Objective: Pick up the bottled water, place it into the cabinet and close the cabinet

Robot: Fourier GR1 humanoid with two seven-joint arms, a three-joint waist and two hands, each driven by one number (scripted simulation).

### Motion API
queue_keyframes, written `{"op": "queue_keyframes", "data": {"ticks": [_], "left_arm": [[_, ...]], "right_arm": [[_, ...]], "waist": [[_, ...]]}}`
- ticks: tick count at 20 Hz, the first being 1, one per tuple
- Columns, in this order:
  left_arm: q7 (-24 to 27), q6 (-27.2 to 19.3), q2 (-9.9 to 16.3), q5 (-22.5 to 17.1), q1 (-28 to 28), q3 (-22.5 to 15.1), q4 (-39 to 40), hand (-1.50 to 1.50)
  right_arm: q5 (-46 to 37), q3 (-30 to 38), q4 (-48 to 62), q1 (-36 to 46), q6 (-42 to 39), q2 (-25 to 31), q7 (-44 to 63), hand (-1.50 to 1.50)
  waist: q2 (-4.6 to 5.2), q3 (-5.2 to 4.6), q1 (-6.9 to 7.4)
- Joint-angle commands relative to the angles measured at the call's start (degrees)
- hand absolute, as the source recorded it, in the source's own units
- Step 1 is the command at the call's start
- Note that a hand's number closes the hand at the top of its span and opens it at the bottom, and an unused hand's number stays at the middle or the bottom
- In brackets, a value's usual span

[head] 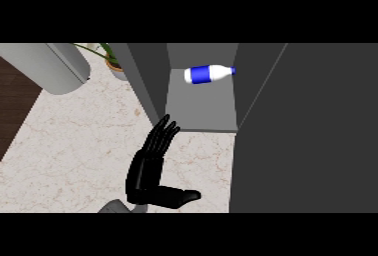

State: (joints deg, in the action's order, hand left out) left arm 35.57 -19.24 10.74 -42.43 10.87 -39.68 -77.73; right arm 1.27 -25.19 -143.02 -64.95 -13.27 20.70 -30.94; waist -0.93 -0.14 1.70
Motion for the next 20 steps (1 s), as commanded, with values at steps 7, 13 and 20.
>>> {"op": "queue_keyframes", "data": {"ticks": [7,13,20], "left_arm": [[5.43,8.88,15.03,-1.16,-16.64,0.62,-13.58,-1.5],[9.86,12.12,22.9,-1.4,-24.32,3.6,-19.63,-1.5],[14.43,22.04,32.42,-5.5,-31.44,9.72,-21.56,-1.5]], "right_arm": [[-13.08,-0.17,-8.25,6.6,-8.16,14.4,3.58,1.5],[-13.87,-3.43,-10.98,11.79,-7.5,16.88,6.78,1.5],[-10.85,-12.61,-9.95,17.58,-4.17,14.98,16.22,1.5]], "waist": [[-0.08,-0.24,1.23],[-0.01,-0.39,2.2],[0.9,-0.48,2.86]]}}
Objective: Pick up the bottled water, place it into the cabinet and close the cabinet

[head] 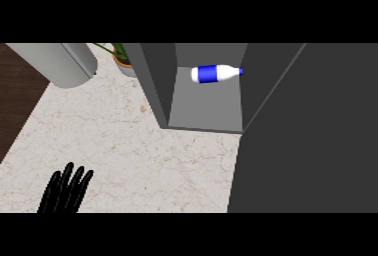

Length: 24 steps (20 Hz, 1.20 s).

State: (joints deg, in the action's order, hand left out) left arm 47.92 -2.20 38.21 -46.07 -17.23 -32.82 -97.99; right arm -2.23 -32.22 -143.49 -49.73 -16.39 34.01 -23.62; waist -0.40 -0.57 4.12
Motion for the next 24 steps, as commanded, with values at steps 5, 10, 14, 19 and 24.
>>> {"op": "queue_keyframes", "data": {"ticks": [5,10,14,19,24], "left_arm": [[3.06,8.06,8.76,-2.24,-5.82,4.4,-3.32,-1.5],[4.24,11.57,11.98,-3.37,-7.95,6.59,-2.6,-1.5],[4.59,13.06,12.87,-3.45,-7.72,7.42,-2.05,-1.5],[4.93,15.14,14.08,-4.31,-7.77,8.76,-0.96,-1.5],[4.66,16.51,15.22,-4.39,-6.95,9.64,-0.76,-1.5]], "right_arm": [[-4.18,-9.23,-6.57,10.51,-0.03,-0.37,15.25,1.5],[-4.07,-10.39,-3.37,22.22,-2.64,-0.32,19.45,1.5],[-2.01,-10.2,-0.73,28.31,-2.96,-0.67,23.56,1.5],[0.97,-11.34,2.19,33.38,-1.39,-4.05,27.73,1.5],[3.69,-11.12,4.63,37.52,0.31,-8.07,31.71,1.5]], "waist": [[1.3,-0.12,3.01],[1.23,-0.15,4.37],[1.68,-0.38,5.57],[2.09,-0.62,6.27],[2.49,-0.62,5.97]]}}
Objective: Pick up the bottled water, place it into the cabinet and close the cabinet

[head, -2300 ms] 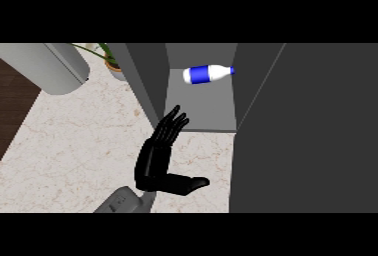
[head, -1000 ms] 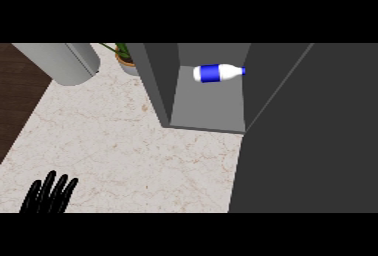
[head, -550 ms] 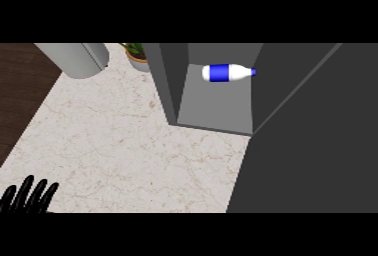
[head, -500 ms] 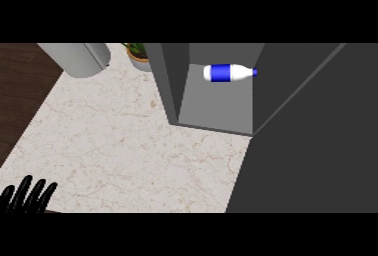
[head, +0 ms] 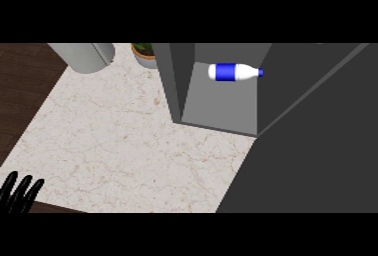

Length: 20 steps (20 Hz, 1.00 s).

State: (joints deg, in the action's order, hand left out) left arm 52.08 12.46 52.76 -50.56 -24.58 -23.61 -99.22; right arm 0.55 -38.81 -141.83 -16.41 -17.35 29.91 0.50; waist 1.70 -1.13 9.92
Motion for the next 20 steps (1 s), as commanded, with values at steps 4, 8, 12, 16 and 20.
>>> {"op": "queue_keyframes", "data": {"ticks": [4,8,12,16,20], "left_arm": [[0.18,2.09,1.32,-1.11,0.38,1.55,0.04,-1.5],[-0.17,2.9,2.34,-1.73,0.51,2.55,-0.11,-1.5],[-0.48,3.47,2.78,-2.52,0.73,3.4,-0.05,-1.5],[-0.33,3.67,2.7,-2.67,0.37,3.81,-0.22,-1.5],[-0.61,4.2,2.62,-3.81,-0.51,4.2,-0.2,-1.5]], "right_arm": [[2.59,-2.91,4.71,4.8,3.17,-6.98,8.58,1.5],[6.24,-2.64,7.08,6.04,4.51,-10.55,10.84,1.5],[11.1,-1.41,12.14,9.12,5.38,-14.64,13.48,1.5],[17.48,0.04,17.44,12.86,5.18,-18.86,15.52,1.5],[21.83,5.6,23.54,18.62,5.16,-21.1,17.66,1.5]], "waist": [[0.91,-0.05,0.89],[1.12,0.13,1.09],[1.5,0.32,1.54],[1.35,0.55,1.75],[0.82,0.65,1.06]]}}
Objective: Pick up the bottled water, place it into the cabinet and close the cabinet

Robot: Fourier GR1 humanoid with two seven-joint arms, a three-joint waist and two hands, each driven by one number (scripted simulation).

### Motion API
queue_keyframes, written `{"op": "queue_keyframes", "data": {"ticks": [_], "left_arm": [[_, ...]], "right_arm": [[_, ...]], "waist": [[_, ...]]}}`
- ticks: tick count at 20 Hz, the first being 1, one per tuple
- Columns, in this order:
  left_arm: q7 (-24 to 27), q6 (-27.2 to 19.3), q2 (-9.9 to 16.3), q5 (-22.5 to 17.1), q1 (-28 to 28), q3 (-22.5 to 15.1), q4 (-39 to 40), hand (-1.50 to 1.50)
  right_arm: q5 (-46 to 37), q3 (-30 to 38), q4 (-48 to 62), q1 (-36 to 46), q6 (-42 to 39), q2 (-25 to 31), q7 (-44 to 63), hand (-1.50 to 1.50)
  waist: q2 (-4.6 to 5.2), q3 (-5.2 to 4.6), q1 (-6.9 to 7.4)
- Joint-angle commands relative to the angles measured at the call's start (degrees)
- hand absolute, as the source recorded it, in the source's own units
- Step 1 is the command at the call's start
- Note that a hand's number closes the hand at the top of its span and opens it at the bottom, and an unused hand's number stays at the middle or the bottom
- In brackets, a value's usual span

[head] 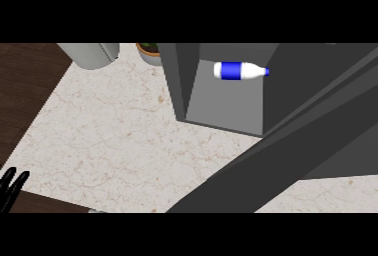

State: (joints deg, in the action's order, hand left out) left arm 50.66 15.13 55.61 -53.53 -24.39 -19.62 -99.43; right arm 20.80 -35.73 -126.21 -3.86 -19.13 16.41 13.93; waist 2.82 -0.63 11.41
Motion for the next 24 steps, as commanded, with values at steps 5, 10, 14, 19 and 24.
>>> {"op": "queue_keyframes", "data": {"ticks": [5,10,14,19,24], "left_arm": [[1.15,2.32,0.38,-1.22,-1.4,1.79,1.35,-1.5],[0.54,3.89,0.55,-2.74,-2.56,2.46,1.53,-1.5],[0.42,5.34,1.5,-3.6,-4.37,3.94,1.61,-1.5],[0.6,5.41,-0.45,-1.74,-4.04,3.23,1.25,-1.5],[-0.96,4.33,-0.37,-2.49,-3.72,4.17,-1.33,-1.5]], "right_arm": [[1.07,13.11,17.58,17.71,10.95,-10.8,6.15,1.5],[-3.12,20.82,32.62,32.92,17.48,-15.28,6.75,1.5],[-5.44,24.18,47.43,44.45,18.42,-16.27,5.09,1.5],[-5.35,28.83,57.35,50.3,16.61,-14.99,0.49,1.5],[-6.88,28.17,62.14,51.24,16.46,-16.38,-3.09,1.5]], "waist": [[-1.19,0.18,-1.96],[-1.49,0.38,-3.64],[-1.63,0.53,-4.2],[-1.55,0.57,-5.51],[-1.55,0.64,-5.65]]}}
